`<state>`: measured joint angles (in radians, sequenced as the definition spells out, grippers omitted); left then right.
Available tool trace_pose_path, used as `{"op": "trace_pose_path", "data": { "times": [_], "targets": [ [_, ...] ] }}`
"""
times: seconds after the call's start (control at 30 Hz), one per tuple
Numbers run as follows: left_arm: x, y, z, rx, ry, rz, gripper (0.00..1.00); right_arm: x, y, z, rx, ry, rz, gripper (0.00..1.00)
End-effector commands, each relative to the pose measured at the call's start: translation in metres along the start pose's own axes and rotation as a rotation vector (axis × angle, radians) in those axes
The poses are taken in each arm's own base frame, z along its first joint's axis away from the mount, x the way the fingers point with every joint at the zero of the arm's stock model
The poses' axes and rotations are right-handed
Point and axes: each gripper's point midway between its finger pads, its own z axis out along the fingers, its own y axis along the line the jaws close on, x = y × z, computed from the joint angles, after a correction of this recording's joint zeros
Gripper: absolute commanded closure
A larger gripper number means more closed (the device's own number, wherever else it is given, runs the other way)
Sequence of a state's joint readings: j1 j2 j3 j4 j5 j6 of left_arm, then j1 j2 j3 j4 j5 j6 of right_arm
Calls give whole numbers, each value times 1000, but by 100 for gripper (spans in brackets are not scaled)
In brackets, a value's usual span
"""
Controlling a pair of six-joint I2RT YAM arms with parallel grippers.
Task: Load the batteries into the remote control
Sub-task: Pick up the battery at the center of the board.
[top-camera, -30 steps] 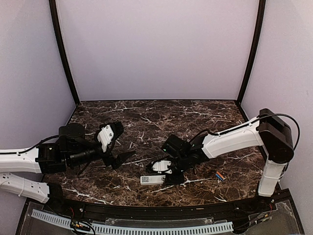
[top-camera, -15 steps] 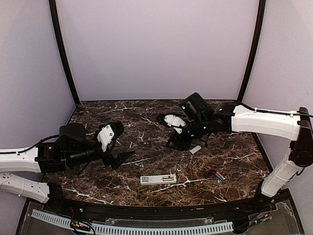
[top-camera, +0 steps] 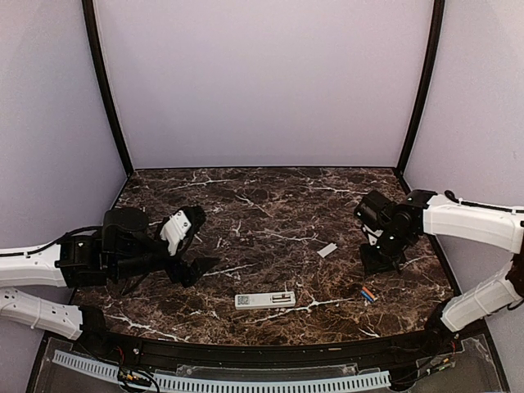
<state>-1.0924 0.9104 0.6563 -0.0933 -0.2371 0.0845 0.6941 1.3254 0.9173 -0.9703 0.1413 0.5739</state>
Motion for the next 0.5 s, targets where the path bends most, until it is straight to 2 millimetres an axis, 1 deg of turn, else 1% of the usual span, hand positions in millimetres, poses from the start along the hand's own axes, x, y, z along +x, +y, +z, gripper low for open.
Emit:
{"op": "trace_pose_path", "data": {
  "times": [0.0, 0.13, 0.23, 0.33, 0.37, 0.43, 0.47],
  "targets": [
    [-6, 7, -8, -30, 6, -60, 14, 6, -7, 6, 14, 42, 94, 70],
    [-4, 6, -6, -29, 24, -89, 15, 9, -9, 17, 28, 92, 93, 71],
    [-2, 1, -3, -3, 34, -102, 16, 8, -12, 18, 42, 91, 102, 70],
    [3, -13, 2, 67, 51, -65, 16, 10, -10, 19, 26, 106, 100, 71],
    [8, -17, 5, 87, 68, -32, 16, 10, -7, 19, 11, 113, 96, 72],
    [15, -34, 10, 180, 94, 9, 16, 11, 3, 19, -48, 118, 72, 72],
    [17, -39, 12, 203, 98, 21, 15, 11, 8, 18, -73, 115, 61, 72]
  ]
}}
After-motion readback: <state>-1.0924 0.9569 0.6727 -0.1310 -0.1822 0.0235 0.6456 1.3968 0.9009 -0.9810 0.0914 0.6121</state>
